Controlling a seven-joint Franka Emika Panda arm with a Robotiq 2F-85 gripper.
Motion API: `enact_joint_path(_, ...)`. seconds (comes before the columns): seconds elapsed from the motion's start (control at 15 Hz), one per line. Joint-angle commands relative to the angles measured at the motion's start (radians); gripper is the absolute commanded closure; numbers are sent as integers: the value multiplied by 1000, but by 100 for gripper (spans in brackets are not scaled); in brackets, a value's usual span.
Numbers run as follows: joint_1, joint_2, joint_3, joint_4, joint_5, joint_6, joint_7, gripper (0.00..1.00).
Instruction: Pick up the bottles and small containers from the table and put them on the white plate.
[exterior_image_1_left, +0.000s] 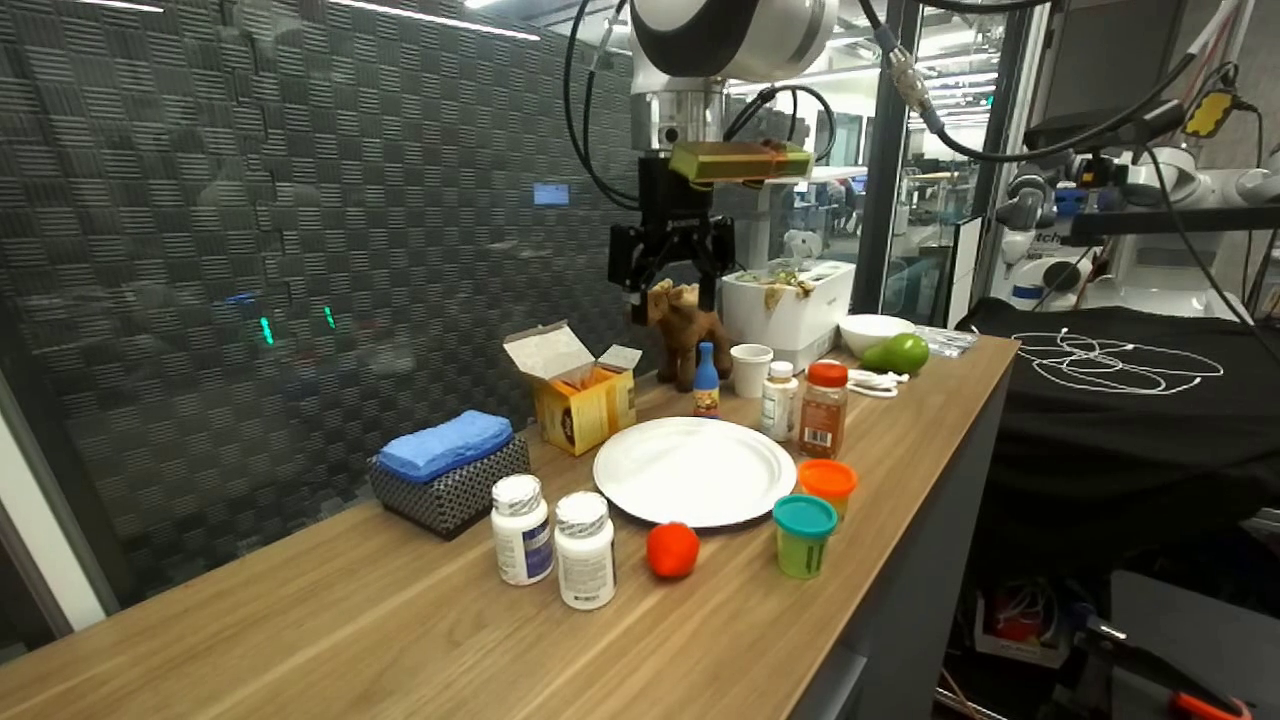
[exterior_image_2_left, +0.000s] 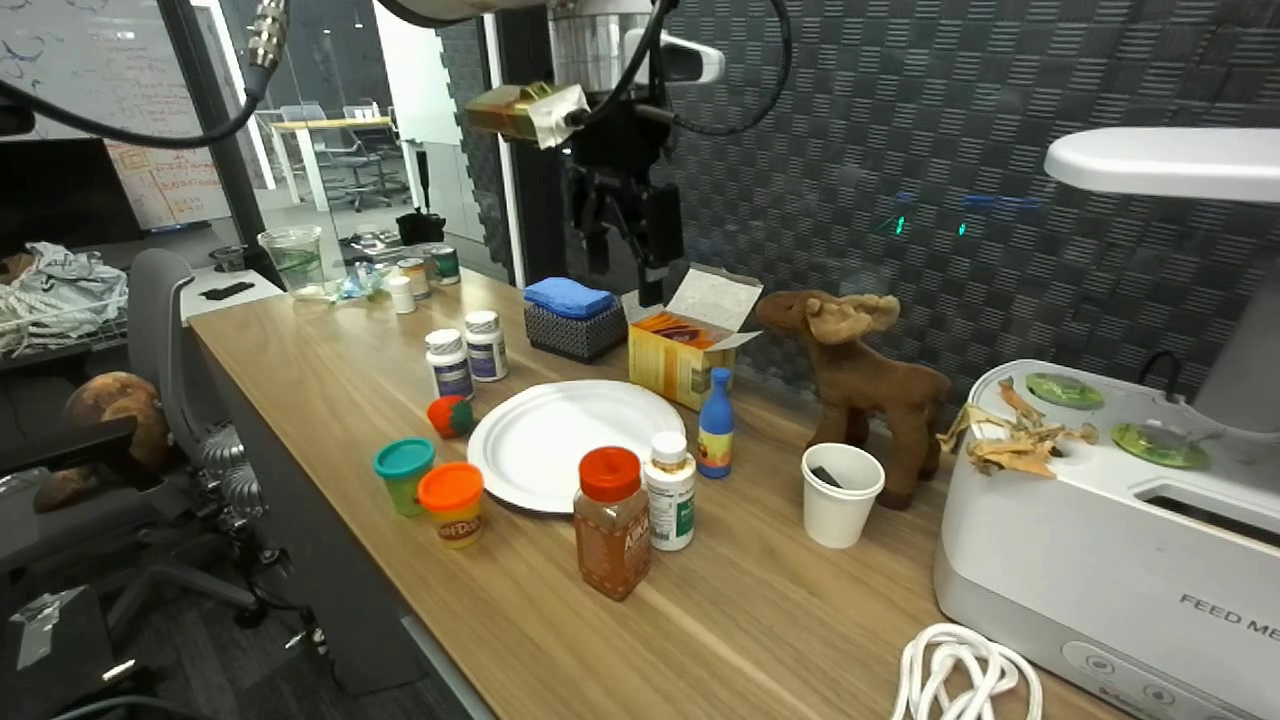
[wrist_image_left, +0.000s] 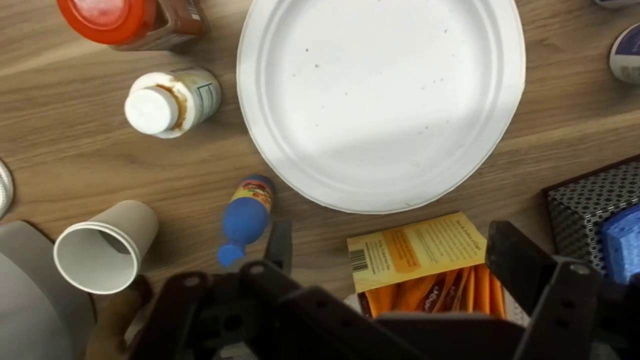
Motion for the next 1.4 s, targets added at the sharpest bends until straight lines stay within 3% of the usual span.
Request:
enact_joint_path(0.0, -25, 61, -22, 64, 35, 20, 19, 0)
enact_joint_path(1.13, -78, 240, -68, 220, 62, -21, 79, 0)
enact_joint_path(1.2, -82, 245, -66, 226, 73, -28, 75, 25)
enact_joint_path(1.33, -84, 250, -65, 232, 87, -35, 75, 34)
